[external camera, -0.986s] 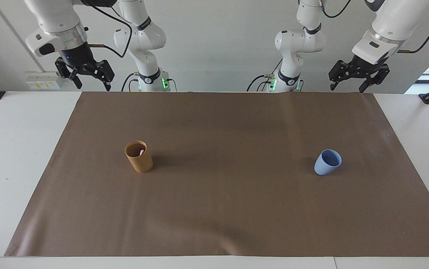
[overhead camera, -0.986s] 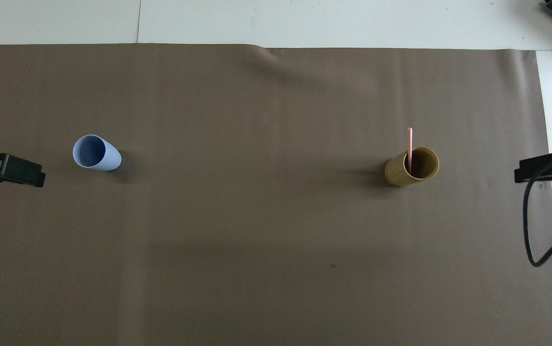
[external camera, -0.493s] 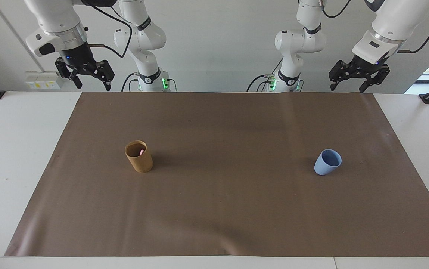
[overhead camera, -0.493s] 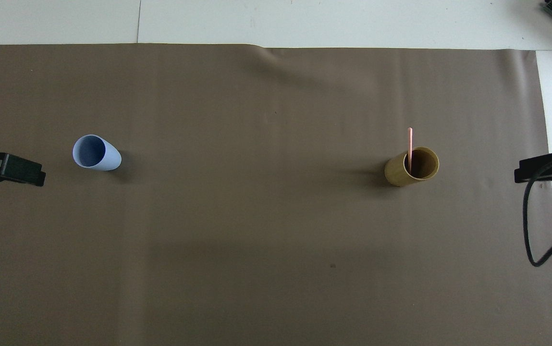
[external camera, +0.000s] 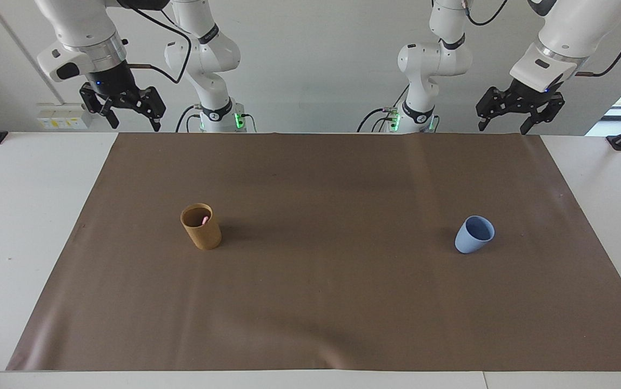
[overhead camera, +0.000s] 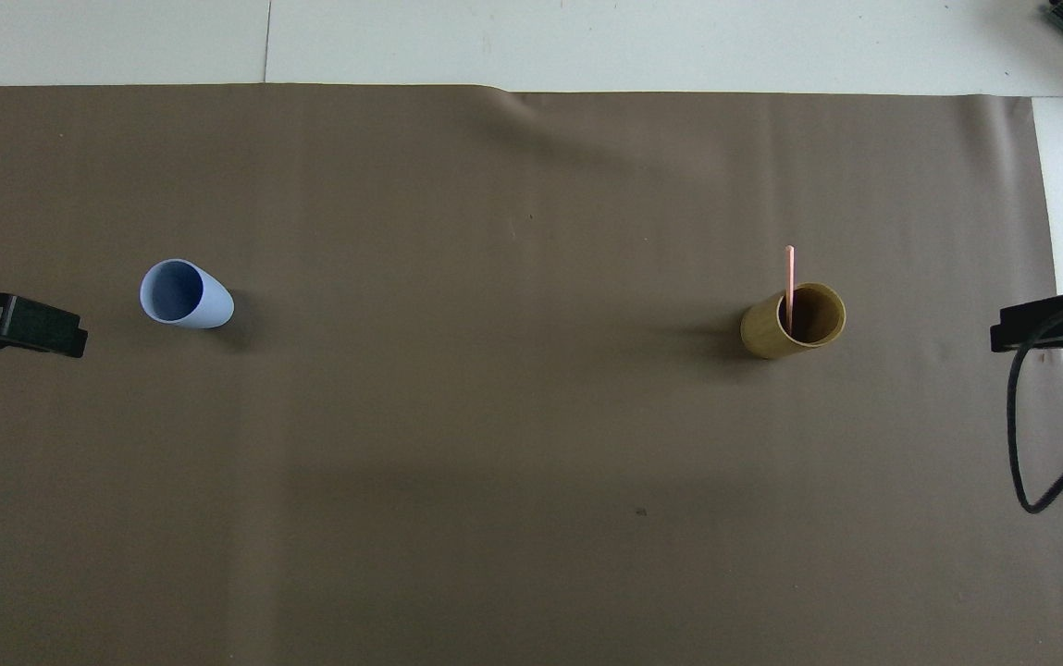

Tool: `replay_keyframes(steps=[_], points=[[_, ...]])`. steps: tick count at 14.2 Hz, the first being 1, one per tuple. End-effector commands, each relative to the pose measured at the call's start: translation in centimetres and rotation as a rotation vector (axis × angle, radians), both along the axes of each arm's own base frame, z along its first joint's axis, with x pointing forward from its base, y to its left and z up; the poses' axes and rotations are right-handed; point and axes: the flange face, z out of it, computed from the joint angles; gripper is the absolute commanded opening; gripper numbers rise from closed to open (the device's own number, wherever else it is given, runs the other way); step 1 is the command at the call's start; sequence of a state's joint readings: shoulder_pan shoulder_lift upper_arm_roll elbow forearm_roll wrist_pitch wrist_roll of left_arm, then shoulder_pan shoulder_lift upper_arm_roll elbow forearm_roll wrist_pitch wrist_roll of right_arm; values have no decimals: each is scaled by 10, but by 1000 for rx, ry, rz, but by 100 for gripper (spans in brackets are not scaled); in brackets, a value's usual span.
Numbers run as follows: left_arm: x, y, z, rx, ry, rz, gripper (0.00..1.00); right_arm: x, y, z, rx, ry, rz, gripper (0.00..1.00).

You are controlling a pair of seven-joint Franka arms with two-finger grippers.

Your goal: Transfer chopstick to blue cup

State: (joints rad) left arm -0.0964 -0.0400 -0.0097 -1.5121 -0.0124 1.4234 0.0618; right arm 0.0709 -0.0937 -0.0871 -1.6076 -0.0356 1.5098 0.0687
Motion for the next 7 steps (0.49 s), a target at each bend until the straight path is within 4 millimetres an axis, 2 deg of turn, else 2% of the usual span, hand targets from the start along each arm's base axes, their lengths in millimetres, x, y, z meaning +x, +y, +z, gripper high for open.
replay_keyframes(steps=[1,7], points=[[-5,2,1,4,-19,-14,100,-5,-2,1,-5,-12,-13,100],[-3,13,-1,2,-19,-52,100,-5,-1,1,-5,-12,-12,100]])
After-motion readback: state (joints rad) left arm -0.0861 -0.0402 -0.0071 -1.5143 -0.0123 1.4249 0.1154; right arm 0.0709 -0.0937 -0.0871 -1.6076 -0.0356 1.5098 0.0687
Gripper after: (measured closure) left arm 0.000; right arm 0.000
